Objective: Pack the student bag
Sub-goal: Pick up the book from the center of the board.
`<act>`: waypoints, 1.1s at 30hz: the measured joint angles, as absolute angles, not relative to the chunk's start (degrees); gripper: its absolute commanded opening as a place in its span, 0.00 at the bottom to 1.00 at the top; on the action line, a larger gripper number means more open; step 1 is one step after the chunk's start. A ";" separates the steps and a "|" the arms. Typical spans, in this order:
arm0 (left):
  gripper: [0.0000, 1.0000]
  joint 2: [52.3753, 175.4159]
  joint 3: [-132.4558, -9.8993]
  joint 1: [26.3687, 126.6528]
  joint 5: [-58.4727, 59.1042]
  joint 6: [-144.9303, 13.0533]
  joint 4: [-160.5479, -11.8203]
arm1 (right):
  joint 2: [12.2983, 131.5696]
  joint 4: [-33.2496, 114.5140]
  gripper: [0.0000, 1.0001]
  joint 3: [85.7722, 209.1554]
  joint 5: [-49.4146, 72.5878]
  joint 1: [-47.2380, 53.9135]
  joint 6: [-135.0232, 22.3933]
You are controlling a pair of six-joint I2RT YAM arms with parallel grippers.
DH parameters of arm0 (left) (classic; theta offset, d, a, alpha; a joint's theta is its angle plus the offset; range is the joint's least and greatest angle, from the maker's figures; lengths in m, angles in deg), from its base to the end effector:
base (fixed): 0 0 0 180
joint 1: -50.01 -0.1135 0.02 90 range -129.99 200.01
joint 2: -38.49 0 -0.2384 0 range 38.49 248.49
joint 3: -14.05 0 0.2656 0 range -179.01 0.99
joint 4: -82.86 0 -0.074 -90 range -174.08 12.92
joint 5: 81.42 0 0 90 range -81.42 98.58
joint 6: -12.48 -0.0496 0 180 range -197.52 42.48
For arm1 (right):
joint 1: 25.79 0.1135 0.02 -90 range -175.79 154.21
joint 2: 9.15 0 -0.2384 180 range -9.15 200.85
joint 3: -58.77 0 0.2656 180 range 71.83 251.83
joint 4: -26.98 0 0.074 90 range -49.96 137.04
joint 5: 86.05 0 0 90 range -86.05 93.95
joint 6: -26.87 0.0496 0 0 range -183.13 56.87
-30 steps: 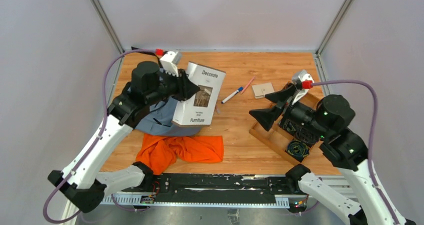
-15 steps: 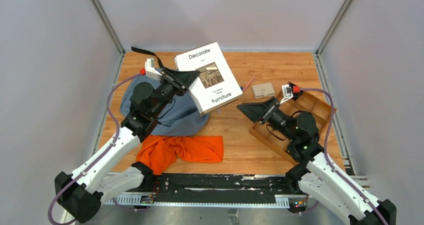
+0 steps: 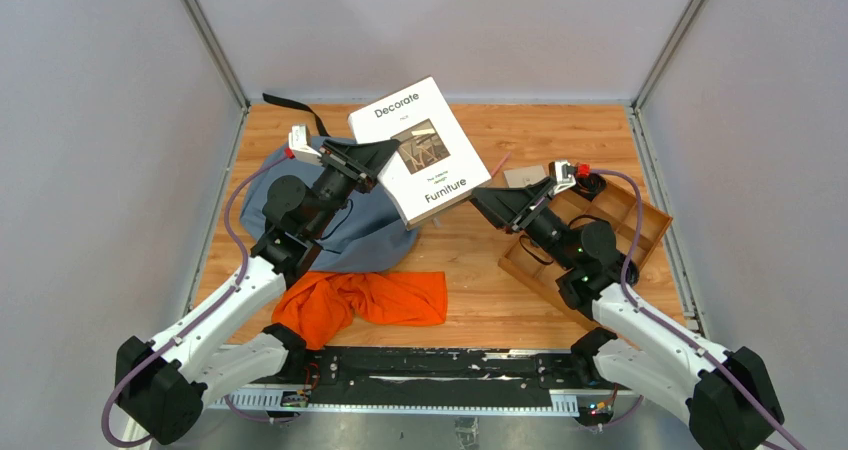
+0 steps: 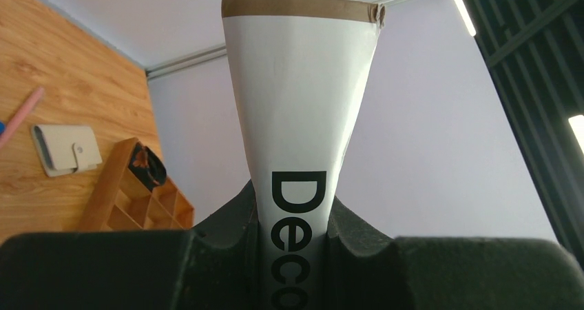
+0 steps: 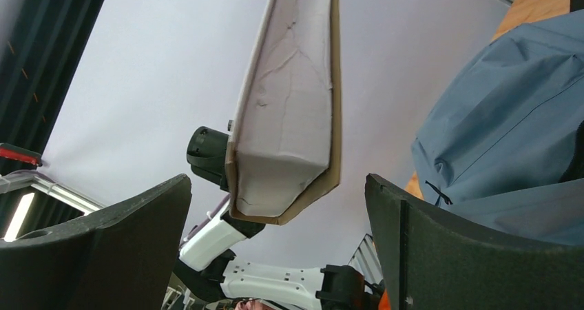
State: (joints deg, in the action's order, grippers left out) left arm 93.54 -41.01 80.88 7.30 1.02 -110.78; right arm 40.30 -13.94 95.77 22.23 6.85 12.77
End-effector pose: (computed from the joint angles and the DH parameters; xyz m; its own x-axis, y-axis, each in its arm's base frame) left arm 0.2304 -0.1390 0.3381 -0.4808 -0.8542 -0.1982 0.3041 0.0496 -0.9513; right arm 0.1860 0.1376 0.2951 -0.6241 0.6939 -0.3592 -0.5707 -0.0908 0.8162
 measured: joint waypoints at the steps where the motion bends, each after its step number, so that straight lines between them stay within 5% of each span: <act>1: 0.00 93.67 -41.01 80.88 7.15 1.33 -111.39 | 40.87 -14.22 1.00 95.99 22.27 7.01 12.77; 8: 0.00 94.24 -40.02 81.02 6.38 1.99 -113.53 | 48.37 -16.80 0.97 101.87 23.32 7.44 12.48; 19: 0.00 93.27 -38.32 81.26 8.43 -0.20 -114.19 | 63.93 -29.63 0.75 106.18 25.20 8.23 18.87; 26: 0.00 91.81 -36.64 81.32 11.04 -1.95 -114.80 | 66.34 -34.20 0.81 106.27 25.33 9.67 21.66; 29: 0.00 91.72 -36.37 81.32 11.82 -2.87 -114.84 | 66.34 -34.53 0.63 106.27 25.31 10.29 21.58; 33: 0.19 91.74 -36.37 81.43 11.52 -2.73 -116.18 | 66.66 -34.48 0.34 106.27 24.96 10.50 21.23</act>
